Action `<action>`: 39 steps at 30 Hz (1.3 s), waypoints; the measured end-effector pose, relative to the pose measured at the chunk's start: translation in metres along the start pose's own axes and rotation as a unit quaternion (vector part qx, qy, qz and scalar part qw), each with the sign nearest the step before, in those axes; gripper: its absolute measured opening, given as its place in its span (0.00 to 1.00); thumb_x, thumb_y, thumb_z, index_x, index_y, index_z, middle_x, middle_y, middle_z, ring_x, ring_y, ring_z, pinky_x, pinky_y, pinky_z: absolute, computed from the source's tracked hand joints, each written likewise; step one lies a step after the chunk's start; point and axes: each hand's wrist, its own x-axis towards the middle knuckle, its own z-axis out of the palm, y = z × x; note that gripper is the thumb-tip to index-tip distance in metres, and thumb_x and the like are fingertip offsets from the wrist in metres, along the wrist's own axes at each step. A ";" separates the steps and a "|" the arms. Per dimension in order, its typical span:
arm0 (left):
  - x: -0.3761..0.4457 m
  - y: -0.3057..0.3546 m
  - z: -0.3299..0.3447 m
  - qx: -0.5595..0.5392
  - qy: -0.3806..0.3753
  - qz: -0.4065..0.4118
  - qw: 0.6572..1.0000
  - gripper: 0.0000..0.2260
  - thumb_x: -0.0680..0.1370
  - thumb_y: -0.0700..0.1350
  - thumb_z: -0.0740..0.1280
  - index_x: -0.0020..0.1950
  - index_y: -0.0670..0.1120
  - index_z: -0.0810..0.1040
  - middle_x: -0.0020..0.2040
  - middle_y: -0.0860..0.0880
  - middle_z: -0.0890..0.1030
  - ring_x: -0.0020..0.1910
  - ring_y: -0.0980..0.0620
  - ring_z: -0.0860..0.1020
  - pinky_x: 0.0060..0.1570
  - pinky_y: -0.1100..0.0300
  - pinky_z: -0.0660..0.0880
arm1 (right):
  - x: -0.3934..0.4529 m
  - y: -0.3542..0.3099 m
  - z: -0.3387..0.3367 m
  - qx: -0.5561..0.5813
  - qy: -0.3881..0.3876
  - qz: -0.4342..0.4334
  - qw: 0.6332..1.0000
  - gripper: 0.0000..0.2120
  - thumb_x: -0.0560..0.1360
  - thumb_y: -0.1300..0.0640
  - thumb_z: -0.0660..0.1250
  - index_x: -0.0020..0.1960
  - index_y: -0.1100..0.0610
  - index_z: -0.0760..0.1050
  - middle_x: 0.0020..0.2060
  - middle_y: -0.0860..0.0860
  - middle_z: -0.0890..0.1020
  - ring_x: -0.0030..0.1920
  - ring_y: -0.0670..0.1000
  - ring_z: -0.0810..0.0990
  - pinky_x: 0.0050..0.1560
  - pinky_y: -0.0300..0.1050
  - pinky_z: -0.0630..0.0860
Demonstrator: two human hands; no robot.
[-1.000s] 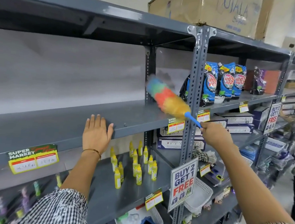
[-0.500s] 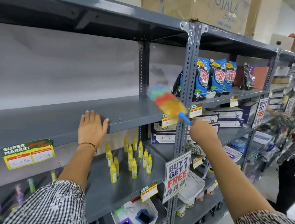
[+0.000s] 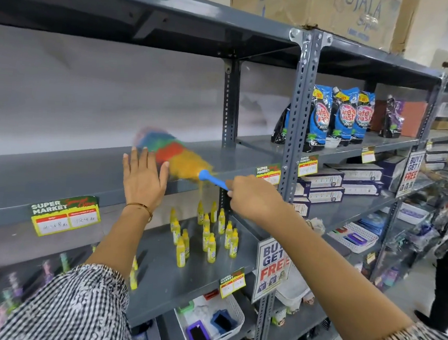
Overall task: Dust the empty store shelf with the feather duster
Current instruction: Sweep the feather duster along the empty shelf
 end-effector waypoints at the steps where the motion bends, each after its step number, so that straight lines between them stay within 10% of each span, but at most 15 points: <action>1: 0.000 -0.003 -0.004 0.006 0.005 -0.005 1.000 0.28 0.78 0.55 0.48 0.67 0.35 0.65 0.69 0.34 0.68 0.72 0.35 0.59 0.72 0.43 0.47 | 0.003 -0.003 -0.004 0.016 0.005 -0.013 1.000 0.12 0.80 0.58 0.58 0.58 0.60 0.75 0.29 0.51 0.70 0.29 0.52 0.71 0.26 0.43 0.64; 7: -0.008 -0.029 -0.015 0.052 0.002 -0.008 0.999 0.24 0.80 0.52 0.53 0.66 0.33 0.65 0.67 0.31 0.69 0.71 0.33 0.59 0.72 0.39 0.50 | 0.017 0.043 -0.022 0.143 0.043 0.041 0.988 0.15 0.80 0.53 0.59 0.63 0.46 0.76 0.34 0.51 0.80 0.26 0.47 0.70 0.25 0.41 0.67; 15: -0.011 -0.046 -0.004 0.120 -0.070 0.006 0.990 0.26 0.80 0.55 0.49 0.67 0.35 0.64 0.70 0.35 0.68 0.73 0.37 0.58 0.72 0.43 0.47 | 0.017 0.107 0.004 0.031 0.030 0.267 0.963 0.12 0.79 0.60 0.57 0.57 0.64 0.75 0.34 0.55 0.71 0.38 0.57 0.73 0.38 0.47 0.69; 31: -0.017 -0.069 -0.051 0.073 0.029 -0.022 0.997 0.27 0.78 0.54 0.47 0.67 0.35 0.66 0.69 0.35 0.68 0.72 0.37 0.59 0.73 0.44 0.46 | 0.010 -0.101 0.004 0.033 -0.025 -0.098 0.994 0.14 0.78 0.64 0.57 0.62 0.60 0.73 0.53 0.60 0.80 0.46 0.61 0.77 0.40 0.47 0.67; 39: -0.040 -0.118 -0.072 0.099 0.041 -0.095 0.990 0.31 0.77 0.56 0.42 0.65 0.35 0.68 0.67 0.34 0.70 0.71 0.35 0.60 0.72 0.40 0.51 | 0.047 -0.099 -0.009 0.173 -0.010 -0.115 0.978 0.15 0.79 0.54 0.59 0.63 0.45 0.76 0.55 0.57 0.83 0.50 0.60 0.79 0.49 0.48 0.76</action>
